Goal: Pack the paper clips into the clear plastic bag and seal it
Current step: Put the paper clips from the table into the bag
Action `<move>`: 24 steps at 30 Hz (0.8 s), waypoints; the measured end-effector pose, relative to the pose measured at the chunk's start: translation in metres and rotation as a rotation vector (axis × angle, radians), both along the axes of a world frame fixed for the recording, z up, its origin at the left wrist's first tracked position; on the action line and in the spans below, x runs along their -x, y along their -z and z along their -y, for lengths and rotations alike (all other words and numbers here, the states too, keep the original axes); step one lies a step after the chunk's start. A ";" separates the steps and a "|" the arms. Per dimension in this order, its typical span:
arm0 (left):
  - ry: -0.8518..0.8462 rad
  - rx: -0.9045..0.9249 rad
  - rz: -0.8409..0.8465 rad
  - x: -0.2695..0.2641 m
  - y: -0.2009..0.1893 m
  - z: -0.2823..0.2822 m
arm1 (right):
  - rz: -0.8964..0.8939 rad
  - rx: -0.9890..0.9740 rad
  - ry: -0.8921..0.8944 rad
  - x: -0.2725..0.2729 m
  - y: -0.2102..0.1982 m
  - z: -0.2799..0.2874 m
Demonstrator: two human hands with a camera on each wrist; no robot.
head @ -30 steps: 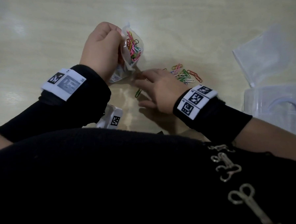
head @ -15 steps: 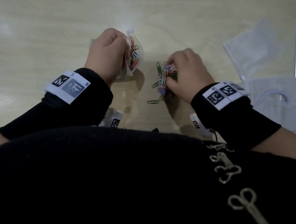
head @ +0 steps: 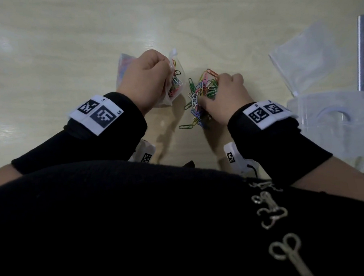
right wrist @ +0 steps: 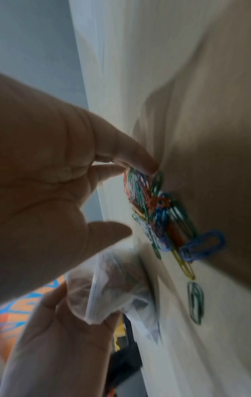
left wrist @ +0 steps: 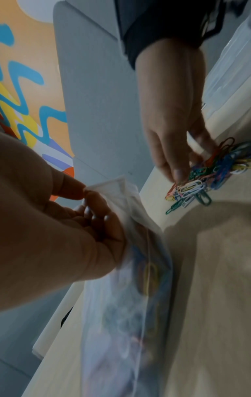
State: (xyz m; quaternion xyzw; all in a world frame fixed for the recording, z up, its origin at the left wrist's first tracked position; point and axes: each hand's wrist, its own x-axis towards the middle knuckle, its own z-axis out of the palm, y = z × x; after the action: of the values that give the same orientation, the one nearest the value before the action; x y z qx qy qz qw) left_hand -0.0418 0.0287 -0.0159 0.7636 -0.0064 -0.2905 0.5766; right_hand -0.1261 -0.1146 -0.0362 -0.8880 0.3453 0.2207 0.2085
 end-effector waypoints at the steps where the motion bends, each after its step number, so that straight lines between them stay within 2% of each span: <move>1: 0.013 -0.014 0.009 0.000 0.001 0.000 | 0.005 0.025 -0.072 -0.003 0.000 -0.004; 6: 0.072 -0.005 0.029 0.002 -0.001 0.003 | 0.135 0.142 -0.329 -0.002 0.011 -0.012; 11: 0.096 -0.026 0.058 0.002 0.001 0.005 | 0.174 0.157 -0.372 -0.005 0.011 -0.002; 18: 0.096 -0.028 0.053 0.001 0.000 0.009 | 0.189 0.002 -0.116 -0.020 -0.007 0.022; 22: 0.092 -0.006 0.032 0.000 0.002 0.011 | 0.399 -0.450 0.280 -0.026 -0.026 0.025; 24: 0.090 -0.018 0.035 -0.001 0.003 0.012 | 0.439 -0.641 0.344 -0.030 -0.041 0.022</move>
State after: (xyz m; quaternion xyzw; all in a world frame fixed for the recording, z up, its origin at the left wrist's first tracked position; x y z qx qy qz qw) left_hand -0.0411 0.0168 -0.0187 0.7728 -0.0480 -0.3027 0.5558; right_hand -0.0961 -0.1362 0.0053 -0.7335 0.3499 0.0847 0.5765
